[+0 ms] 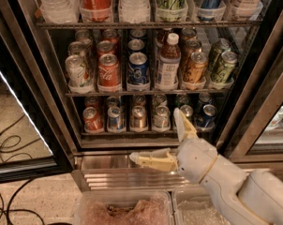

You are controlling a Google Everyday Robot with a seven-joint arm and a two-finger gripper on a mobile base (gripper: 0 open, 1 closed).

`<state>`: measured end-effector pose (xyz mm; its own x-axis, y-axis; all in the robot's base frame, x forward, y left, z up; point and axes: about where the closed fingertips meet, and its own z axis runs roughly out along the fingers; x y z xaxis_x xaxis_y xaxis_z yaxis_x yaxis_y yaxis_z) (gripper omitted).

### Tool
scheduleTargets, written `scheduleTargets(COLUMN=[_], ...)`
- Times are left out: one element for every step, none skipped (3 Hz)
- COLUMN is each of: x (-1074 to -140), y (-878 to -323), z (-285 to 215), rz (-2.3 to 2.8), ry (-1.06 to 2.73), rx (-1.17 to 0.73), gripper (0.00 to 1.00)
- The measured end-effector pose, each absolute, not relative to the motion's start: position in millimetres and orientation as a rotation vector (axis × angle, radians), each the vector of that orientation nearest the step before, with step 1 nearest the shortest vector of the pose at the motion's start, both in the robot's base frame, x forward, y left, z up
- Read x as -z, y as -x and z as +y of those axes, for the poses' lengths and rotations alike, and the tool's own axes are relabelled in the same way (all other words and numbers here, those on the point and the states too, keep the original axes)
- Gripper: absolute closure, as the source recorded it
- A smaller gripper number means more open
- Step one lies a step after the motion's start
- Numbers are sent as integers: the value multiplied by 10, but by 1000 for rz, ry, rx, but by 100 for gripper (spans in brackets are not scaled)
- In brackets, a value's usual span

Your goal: Pick blue plastic bottle from middle shelf of fridge

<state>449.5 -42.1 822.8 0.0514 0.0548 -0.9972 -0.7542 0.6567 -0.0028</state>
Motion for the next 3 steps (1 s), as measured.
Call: scheduleTargets(x=[-8316, -8316, -8311], y=[-4530, -4530, -4550], z=[-538, -532, -551], rz=[1369, 1368, 1381], ry=[561, 563, 521], rx=[-654, -655, -625], gripper=[0, 0, 0])
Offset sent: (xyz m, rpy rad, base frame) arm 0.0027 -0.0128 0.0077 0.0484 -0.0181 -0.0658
